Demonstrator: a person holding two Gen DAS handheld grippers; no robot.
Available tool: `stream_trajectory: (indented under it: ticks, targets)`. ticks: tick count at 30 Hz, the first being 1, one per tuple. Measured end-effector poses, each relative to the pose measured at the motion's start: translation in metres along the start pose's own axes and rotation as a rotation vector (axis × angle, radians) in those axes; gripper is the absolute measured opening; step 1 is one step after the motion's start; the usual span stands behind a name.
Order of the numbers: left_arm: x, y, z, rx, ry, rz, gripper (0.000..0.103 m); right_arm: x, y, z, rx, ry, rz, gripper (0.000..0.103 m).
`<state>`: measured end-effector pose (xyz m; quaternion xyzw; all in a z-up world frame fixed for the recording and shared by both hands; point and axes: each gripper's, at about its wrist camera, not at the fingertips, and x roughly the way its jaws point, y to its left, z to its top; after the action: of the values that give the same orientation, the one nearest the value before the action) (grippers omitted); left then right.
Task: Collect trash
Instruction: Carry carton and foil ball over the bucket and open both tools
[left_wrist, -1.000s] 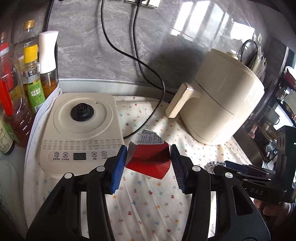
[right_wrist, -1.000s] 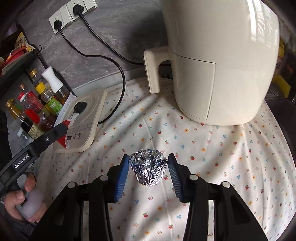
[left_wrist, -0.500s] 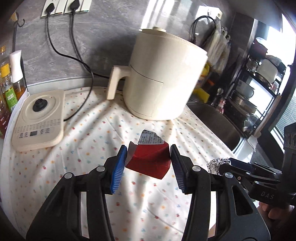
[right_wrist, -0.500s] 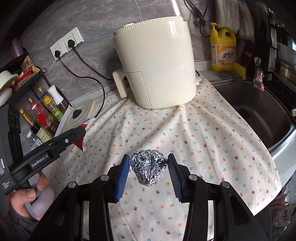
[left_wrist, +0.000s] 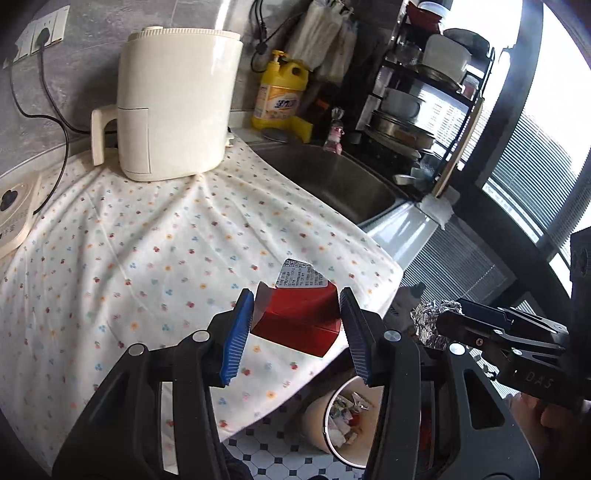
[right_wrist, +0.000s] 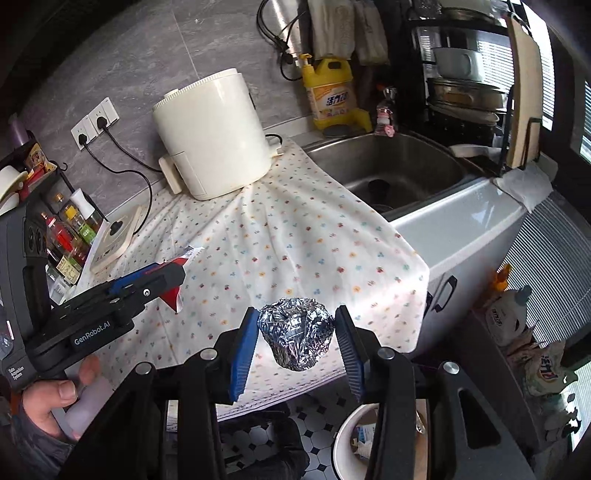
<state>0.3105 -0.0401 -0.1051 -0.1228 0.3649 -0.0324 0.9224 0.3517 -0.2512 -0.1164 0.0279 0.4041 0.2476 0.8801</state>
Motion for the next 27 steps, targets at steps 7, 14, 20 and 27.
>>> stream_trajectory:
  ticks: [7, 14, 20, 27]
  targets:
    - [0.011, -0.05, -0.032, 0.035, 0.054, -0.034, 0.049, -0.026, -0.052, -0.042, 0.073, 0.021, -0.036, 0.043]
    - [0.032, -0.093, -0.069, 0.065, 0.118, -0.08, 0.049, -0.037, -0.102, -0.089, 0.151, 0.083, -0.067, 0.063]
    - [0.047, -0.121, -0.093, 0.087, 0.163, -0.115, 0.049, -0.057, -0.138, -0.122, 0.223, 0.089, -0.131, 0.071]
    - [0.058, -0.143, -0.112, 0.128, 0.21, -0.146, 0.049, -0.085, -0.167, -0.152, 0.296, 0.07, -0.179, 0.075]
